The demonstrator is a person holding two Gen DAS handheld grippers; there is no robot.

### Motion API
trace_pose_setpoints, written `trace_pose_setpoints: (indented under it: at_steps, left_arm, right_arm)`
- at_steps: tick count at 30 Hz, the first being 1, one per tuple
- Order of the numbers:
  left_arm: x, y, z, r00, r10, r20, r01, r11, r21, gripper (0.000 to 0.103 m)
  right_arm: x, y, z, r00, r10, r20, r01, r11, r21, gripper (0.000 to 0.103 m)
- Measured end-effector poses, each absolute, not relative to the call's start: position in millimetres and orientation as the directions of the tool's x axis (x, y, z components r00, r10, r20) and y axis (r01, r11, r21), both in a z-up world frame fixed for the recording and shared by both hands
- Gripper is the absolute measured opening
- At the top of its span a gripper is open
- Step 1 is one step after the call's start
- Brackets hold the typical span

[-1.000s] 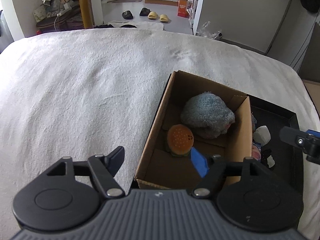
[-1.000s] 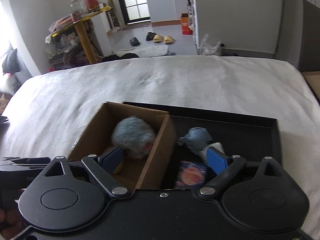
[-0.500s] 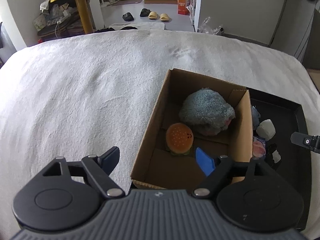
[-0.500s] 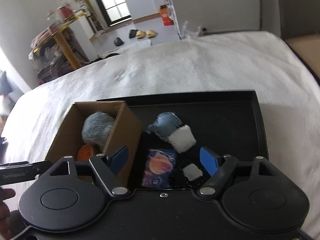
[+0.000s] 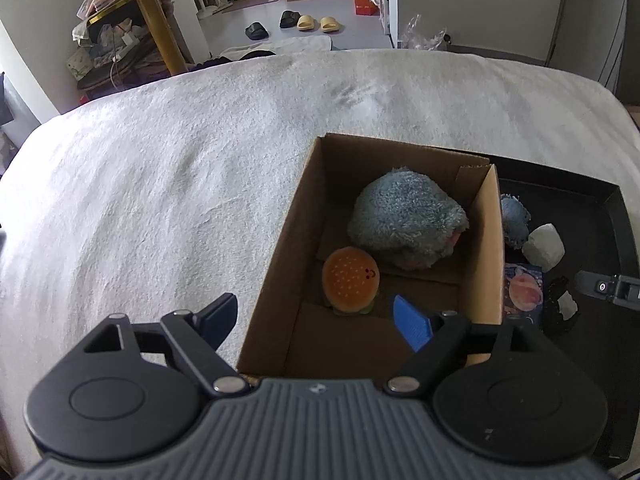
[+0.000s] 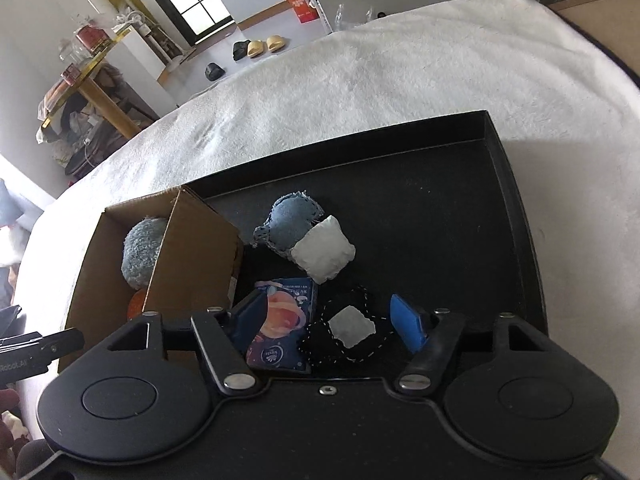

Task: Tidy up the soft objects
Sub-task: 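Move the right gripper over the tray toward the white plush pieces, then lower the right gripper and close it on the black-and-white plush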

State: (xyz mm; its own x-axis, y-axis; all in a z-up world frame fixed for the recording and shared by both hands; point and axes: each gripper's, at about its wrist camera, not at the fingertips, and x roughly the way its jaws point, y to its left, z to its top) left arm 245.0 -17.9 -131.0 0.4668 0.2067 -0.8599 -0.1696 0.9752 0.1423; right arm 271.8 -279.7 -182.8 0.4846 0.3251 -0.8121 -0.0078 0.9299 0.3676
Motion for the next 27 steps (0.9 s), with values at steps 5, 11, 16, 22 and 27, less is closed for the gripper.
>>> trace_pose_setpoints:
  at_steps: [5, 11, 16, 22, 27]
  left_arm:
    - [252, -24, -137, 0.444, 0.226, -0.867, -0.168, 0.971, 0.167, 0.084]
    - [252, -25, -138, 0.436, 0.257, -0.863, -0.175, 0.964, 0.199, 0.084]
    - [250, -26, -135, 0.436, 0.275, -0.857, -0.182, 0.959, 0.215, 0.084]
    - [245, -30, -129, 0.444, 0.283, -0.850, -0.180, 0.958, 0.225, 0.084]
    - [240, -30, -124, 0.453, 0.282, -0.846, -0.177, 0.958, 0.225, 0.084]
  right_arm:
    - [277, -281, -197, 0.465, 0.315, -0.827, -0.014, 0.937, 0.349, 0.068]
    - [280, -276, -207, 0.438, 0.297, -0.848, -0.049, 0.950, 0.307, 0.067]
    - [278, -272, -224, 0.388, 0.272, -0.881, -0.053, 0.961, 0.273, 0.035]
    - [270, -276, -210, 0.429, 0.269, -0.862, -0.052, 0.960, 0.274, 0.018]
    - [264, -284, -202, 0.446, 0.276, -0.851, -0.037, 0.956, 0.291, 0.000]
